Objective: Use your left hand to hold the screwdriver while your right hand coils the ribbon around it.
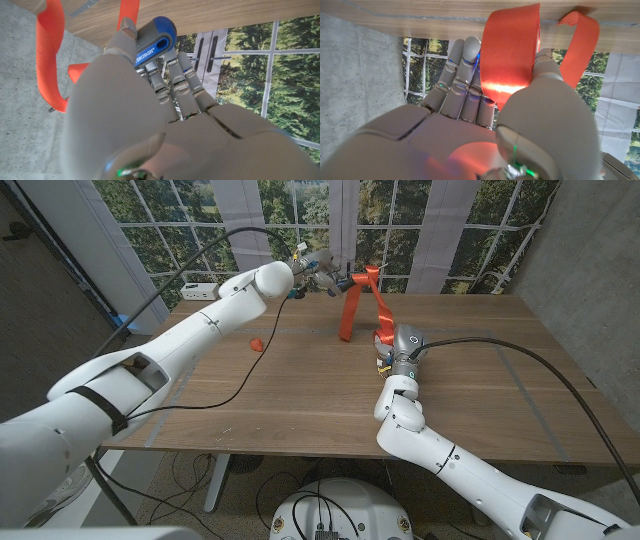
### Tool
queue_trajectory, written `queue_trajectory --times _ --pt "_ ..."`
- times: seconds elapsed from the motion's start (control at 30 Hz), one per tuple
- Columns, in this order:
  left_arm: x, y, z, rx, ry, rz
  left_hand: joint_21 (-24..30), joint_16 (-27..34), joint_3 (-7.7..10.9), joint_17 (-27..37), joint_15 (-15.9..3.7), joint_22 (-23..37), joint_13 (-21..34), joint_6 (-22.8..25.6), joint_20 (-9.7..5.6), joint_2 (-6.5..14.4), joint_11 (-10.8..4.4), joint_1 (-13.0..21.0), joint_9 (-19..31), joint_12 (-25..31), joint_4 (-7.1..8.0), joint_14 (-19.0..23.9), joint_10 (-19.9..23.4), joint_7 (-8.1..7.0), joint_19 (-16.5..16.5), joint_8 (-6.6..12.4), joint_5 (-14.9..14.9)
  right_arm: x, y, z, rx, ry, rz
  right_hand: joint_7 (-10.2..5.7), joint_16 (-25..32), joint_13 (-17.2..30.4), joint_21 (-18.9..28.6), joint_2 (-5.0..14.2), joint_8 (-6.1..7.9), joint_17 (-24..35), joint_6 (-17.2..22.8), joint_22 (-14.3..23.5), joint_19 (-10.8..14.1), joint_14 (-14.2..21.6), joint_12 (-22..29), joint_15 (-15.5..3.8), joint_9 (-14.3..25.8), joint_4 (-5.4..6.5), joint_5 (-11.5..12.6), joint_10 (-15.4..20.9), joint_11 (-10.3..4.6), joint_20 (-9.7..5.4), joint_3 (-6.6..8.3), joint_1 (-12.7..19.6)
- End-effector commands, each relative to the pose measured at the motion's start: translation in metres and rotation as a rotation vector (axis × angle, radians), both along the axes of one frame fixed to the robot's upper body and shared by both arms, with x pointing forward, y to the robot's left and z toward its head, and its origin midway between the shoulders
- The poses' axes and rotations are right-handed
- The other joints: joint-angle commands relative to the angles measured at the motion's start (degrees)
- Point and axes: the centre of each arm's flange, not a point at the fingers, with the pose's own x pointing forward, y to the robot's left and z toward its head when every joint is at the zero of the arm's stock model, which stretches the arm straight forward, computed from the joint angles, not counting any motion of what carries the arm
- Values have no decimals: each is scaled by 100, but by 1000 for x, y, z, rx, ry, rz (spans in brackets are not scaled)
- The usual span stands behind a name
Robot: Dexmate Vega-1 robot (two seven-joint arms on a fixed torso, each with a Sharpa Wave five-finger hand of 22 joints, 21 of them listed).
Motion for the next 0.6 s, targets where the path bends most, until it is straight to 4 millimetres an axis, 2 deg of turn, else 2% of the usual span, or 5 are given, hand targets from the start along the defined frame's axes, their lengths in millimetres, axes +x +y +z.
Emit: queue_trajectory --times 0.03,0.6 --pt "-12 2 -6 22 36 -21 23 -33 69 1555 -1488 22 -6 340 -48 880 -233 579 16 -28 82 991 163 -287 47 16 46 40 -15 26 -2 -55 -69 60 21 1543 17 1261 4 28 136 4 8 232 37 -470 40 -4 49 246 -206 -147 -6 1249" --pt "-13 10 -10 41 93 -28 11 -89 108 1542 -1490 15 39 209 -42 890 -271 595 21 -33 54 958 37 -249 45 -4 67 79 -27 74 -9 -95 -117 43 6 1553 14 1243 -5 -8 150 3 3 225 25 -478 50 -10 67 244 -220 -156 -24 1262"
